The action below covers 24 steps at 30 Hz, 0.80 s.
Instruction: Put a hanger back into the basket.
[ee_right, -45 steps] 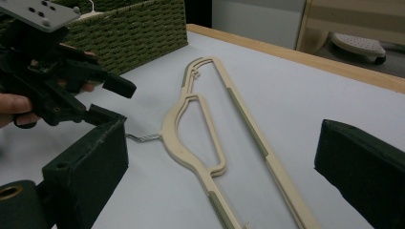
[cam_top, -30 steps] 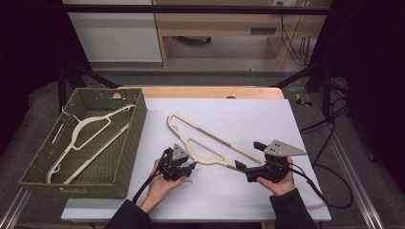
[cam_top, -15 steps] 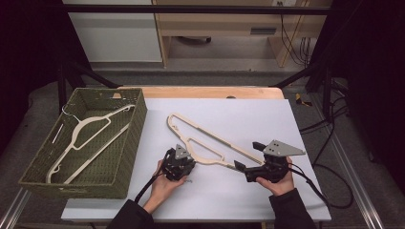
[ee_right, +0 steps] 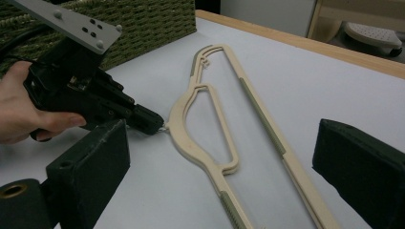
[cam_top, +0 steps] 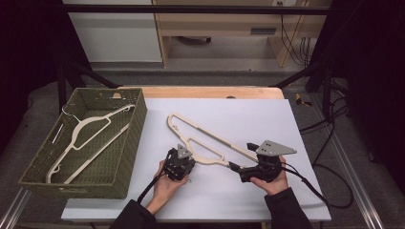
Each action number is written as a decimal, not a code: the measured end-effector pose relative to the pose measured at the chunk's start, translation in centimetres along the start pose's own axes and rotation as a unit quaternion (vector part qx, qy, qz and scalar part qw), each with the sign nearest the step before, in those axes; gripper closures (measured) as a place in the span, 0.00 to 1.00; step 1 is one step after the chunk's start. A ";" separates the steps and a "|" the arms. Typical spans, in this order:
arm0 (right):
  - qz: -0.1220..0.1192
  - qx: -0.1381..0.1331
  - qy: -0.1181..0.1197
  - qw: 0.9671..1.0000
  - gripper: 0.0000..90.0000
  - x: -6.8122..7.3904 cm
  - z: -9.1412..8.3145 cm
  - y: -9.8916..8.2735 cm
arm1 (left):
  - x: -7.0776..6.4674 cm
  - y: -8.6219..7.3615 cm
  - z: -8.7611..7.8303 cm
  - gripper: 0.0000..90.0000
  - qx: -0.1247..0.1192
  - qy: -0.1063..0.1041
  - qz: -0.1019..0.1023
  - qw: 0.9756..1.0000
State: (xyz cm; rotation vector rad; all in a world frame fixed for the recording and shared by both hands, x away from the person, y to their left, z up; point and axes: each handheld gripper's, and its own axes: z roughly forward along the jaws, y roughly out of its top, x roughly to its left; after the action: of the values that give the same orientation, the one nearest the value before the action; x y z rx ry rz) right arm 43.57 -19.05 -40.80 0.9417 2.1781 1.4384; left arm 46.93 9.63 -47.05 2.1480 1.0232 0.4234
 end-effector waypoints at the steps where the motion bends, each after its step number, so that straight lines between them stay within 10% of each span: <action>1: -0.001 0.001 0.002 1.000 0.07 0.1 0.2 0.0 | 0.0 0.1 -0.2 0.98 -0.004 -0.001 -0.002 1.000; 24: -0.026 0.035 0.026 0.999 0.14 2.5 6.0 -0.2 | -0.5 1.6 -3.3 0.99 0.003 -0.003 0.029 1.000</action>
State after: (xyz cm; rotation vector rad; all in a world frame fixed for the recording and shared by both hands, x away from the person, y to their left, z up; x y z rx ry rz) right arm 45.42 -13.39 -43.32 0.8734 2.2867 1.3849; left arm 45.65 10.08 -43.56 2.1863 0.9622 0.4421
